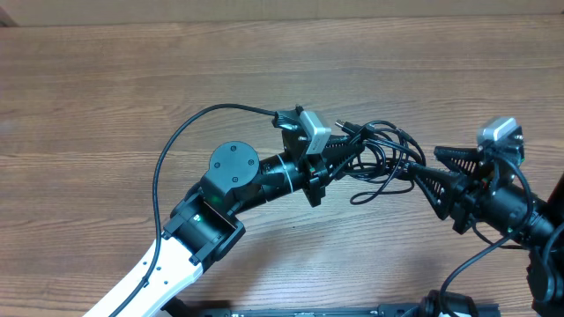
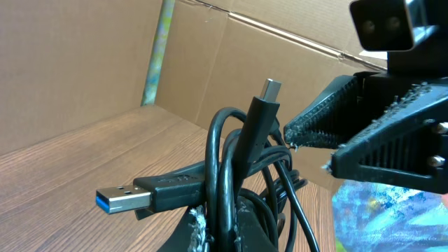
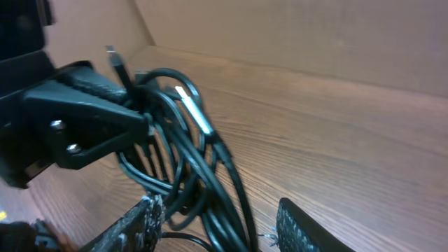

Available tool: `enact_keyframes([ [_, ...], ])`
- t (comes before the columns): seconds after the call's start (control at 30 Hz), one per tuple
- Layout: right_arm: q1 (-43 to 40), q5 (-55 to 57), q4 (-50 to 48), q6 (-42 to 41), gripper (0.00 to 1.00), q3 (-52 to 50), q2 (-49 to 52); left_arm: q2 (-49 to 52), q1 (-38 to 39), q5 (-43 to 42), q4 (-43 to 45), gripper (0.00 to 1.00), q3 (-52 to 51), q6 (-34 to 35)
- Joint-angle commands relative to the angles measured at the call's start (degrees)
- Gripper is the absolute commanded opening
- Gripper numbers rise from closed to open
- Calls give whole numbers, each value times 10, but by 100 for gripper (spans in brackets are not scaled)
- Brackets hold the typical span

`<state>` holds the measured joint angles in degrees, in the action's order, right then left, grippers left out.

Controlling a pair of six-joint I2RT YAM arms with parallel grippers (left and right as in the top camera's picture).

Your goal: Untangle cables

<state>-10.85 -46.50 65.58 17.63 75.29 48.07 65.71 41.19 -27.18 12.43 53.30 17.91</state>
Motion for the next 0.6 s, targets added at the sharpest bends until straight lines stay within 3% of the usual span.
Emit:
enact_keyframes([
  [0.0, -1, -54, 11, 57, 51, 9, -2, -7, -4, 1, 15, 4, 10, 6],
  [0.13, -1, -65, 39, 103, 48, 9, -1, -7, -4, -18, 42, 4, 10, 15],
  [0.4, -1, -66, 42, 114, 8, 9, -2, -10, -5, -30, 57, 4, 10, 14],
  [0.57, -1, -65, 46, 114, 4, 9, -2, -10, -5, -30, 59, 4, 10, 21],
])
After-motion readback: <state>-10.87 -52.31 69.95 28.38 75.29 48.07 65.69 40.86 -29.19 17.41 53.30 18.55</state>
